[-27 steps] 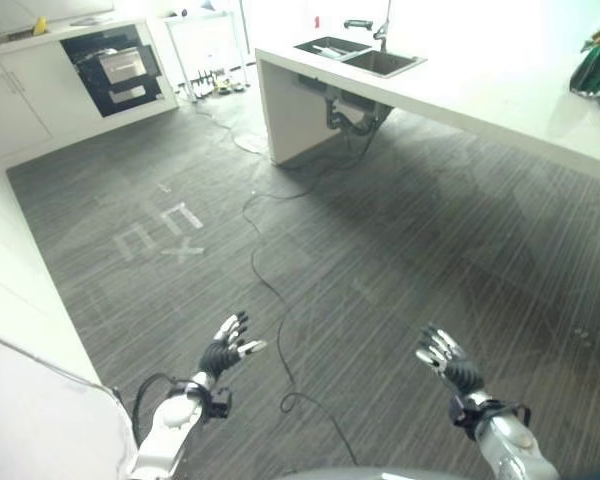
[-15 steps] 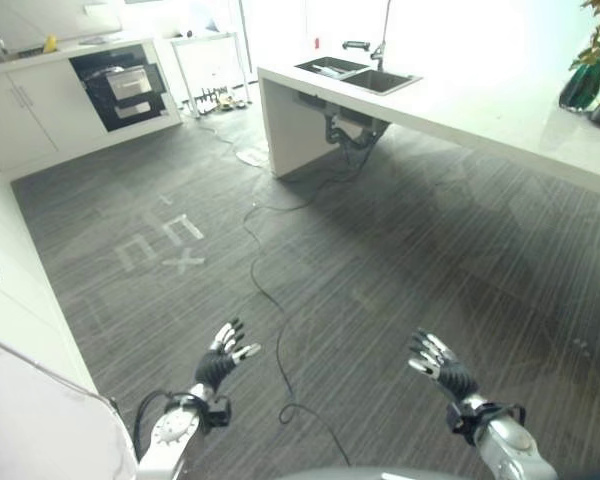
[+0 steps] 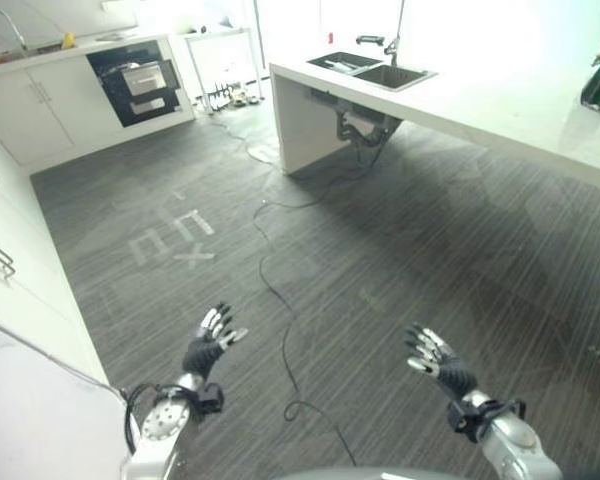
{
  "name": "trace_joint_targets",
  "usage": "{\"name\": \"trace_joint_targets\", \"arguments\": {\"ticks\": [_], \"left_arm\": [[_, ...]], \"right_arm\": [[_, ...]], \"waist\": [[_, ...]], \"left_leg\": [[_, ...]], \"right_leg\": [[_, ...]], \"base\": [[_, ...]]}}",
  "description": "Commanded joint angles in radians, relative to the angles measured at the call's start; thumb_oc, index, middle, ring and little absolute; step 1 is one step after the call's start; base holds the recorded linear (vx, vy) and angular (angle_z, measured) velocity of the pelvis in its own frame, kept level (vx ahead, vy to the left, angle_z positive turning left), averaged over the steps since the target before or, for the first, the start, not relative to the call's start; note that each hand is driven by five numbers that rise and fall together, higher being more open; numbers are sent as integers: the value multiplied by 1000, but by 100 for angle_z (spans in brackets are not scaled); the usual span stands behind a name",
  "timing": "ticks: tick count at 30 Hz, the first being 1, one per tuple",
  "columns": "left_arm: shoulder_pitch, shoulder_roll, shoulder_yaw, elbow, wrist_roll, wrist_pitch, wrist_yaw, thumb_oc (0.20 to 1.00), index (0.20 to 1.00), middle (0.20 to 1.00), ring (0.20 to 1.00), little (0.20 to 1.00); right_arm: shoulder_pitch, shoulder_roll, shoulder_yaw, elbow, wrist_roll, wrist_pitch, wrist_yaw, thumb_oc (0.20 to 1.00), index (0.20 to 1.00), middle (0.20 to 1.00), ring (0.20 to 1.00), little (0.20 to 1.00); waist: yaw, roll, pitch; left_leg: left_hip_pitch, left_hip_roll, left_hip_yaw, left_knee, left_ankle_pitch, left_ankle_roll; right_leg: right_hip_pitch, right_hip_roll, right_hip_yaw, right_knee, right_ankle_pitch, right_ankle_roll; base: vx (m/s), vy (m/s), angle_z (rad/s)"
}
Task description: Place the dishes in the dishwasher.
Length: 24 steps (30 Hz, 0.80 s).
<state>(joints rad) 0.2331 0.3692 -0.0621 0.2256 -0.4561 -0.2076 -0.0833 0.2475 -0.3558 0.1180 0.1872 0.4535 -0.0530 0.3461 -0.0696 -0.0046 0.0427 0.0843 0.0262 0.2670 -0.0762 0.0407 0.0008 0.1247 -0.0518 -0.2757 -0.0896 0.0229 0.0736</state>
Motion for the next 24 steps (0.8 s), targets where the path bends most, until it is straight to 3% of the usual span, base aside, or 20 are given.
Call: {"name": "trace_joint_targets", "arguments": {"ticks": [1,2,3,4,6,8,10,12,14,15,17,18,19,21,23,24], "left_arm": [[-77,31,34,-3,-31,-104,2,1000,1000,1000,1000,1000],[-72,31,39,-5,-19,-118,-4,1000,1000,1000,1000,1000],[-68,31,42,-6,-15,-124,-9,1000,1000,1000,1000,1000],[-63,32,48,-14,-18,-124,-17,1000,1000,1000,1000,1000],[-35,33,60,-48,-31,-128,-31,1000,1000,1000,1000,1000],[-9,36,64,-83,-36,-124,-27,1000,1000,1000,1000,1000],[33,28,78,-91,-49,-145,-39,1000,1000,1000,1000,1000],[53,20,87,-102,-47,-145,-37,1000,1000,1000,1000,1000],[58,18,91,-104,-51,-146,-35,1000,1000,1000,1000,1000],[44,24,89,-103,-53,-142,-35,1000,1000,1000,1000,1000],[14,34,87,-103,-56,-128,-46,1000,1000,1000,1000,1000],[-12,40,82,-102,-56,-108,-59,1000,1000,1000,1000,1000],[-37,46,69,-99,-53,-94,-68,1000,1000,1000,1000,1000],[-81,56,41,-96,-41,-64,-81,1000,1000,1000,1000,1000],[-95,57,30,-111,-16,-46,-77,1000,1000,1000,1000,1000],[-98,62,23,-120,-11,-41,-71,1000,1000,1000,1000,1000]], "right_arm": [[-84,-20,-8,-51,50,-63,28,1000,1000,1000,1000,1000],[-95,-33,-7,-43,49,-65,48,1000,1000,1000,1000,1000],[-95,-34,-6,-40,37,-65,60,1000,1000,1000,1000,1000],[-91,-37,-6,-36,21,-68,67,1000,1000,1000,1000,1000],[-80,-43,-10,-37,11,-63,80,1000,1000,1000,1000,1000],[-54,-55,-23,-60,9,-62,95,1000,1000,1000,1000,1000],[-25,-76,-34,-65,32,-68,134,1000,1000,1000,1000,1000],[-16,-77,-33,-78,41,-62,150,1000,1000,1000,1000,1000],[-7,-79,-34,-94,31,-59,160,1000,1000,1000,1000,1000],[-7,-73,-30,-106,10,-57,153,1000,1000,1000,1000,1000],[-22,-60,-17,-111,-5,-52,129,1000,1000,1000,1000,1000],[-35,-41,-2,-116,-6,-47,97,1000,1000,1000,1000,1000],[-53,-25,7,-122,-3,-36,61,1000,1000,1000,1000,1000],[-67,2,11,-128,-5,-34,23,1000,1000,1000,1000,1000],[-79,12,29,-129,-18,-39,4,1000,1000,1000,1000,1000],[-88,13,40,-119,-20,-44,-5,1000,1000,1000,1000,1000]], "waist": [[10,-37,81],[23,-44,119],[27,-44,126],[30,-41,138],[33,-23,146],[33,1,144],[52,13,142],[59,12,131],[57,10,114],[61,-1,102],[82,-9,84],[90,-30,73],[96,-39,65],[99,-36,57],[93,-19,63],[86,-11,69]], "left_leg": [[-87,81,3,302,-10,-86],[-191,94,-48,494,28,-100],[-219,91,-62,509,51,-104],[-242,101,-47,474,68,-107],[-213,137,19,247,111,-113],[-182,161,59,37,211,-138],[-232,178,-25,-11,237,-158],[-242,182,-45,-11,211,-158],[-225,185,-12,-11,176,-145],[-206,157,2,-11,138,-117],[-198,121,-23,-11,121,-81],[-185,85,-22,-11,101,-53],[-170,61,-39,-11,86,-30],[-146,27,-68,-11,57,1],[-102,17,-75,-11,32,11],[-86,15,-75,-11,22,14]], "right_leg": [[14,21,41,6,-32,-37],[16,27,58,22,-36,-62],[15,29,62,27,-38,-65],[28,35,73,28,-42,-62],[68,44,72,15,-60,-42],[107,53,58,2,-75,-25],[162,59,80,2,-113,-24],[190,55,103,3,-138,-22],[206,38,111,24,-159,-8],[220,15,122,65,-186,12],[220,-6,130,122,-196,35],[195,-43,106,190,-148,71],[135,-83,97,330,-60,97],[46,-115,102,539,56,115],[-73,-123,90,681,106,105],[-130,-106,86,690,71,89]], "base": [[31,-184,38],[64,-128,32],[139,-46,13],[228,108,-16],[354,231,-29],[374,261,-21],[492,337,3],[460,328,-21],[444,363,-56],[454,401,-45],[439,385,-34],[429,388,-24],[374,353,6],[330,309,67],[284,258,87],[250,164,26]]}}
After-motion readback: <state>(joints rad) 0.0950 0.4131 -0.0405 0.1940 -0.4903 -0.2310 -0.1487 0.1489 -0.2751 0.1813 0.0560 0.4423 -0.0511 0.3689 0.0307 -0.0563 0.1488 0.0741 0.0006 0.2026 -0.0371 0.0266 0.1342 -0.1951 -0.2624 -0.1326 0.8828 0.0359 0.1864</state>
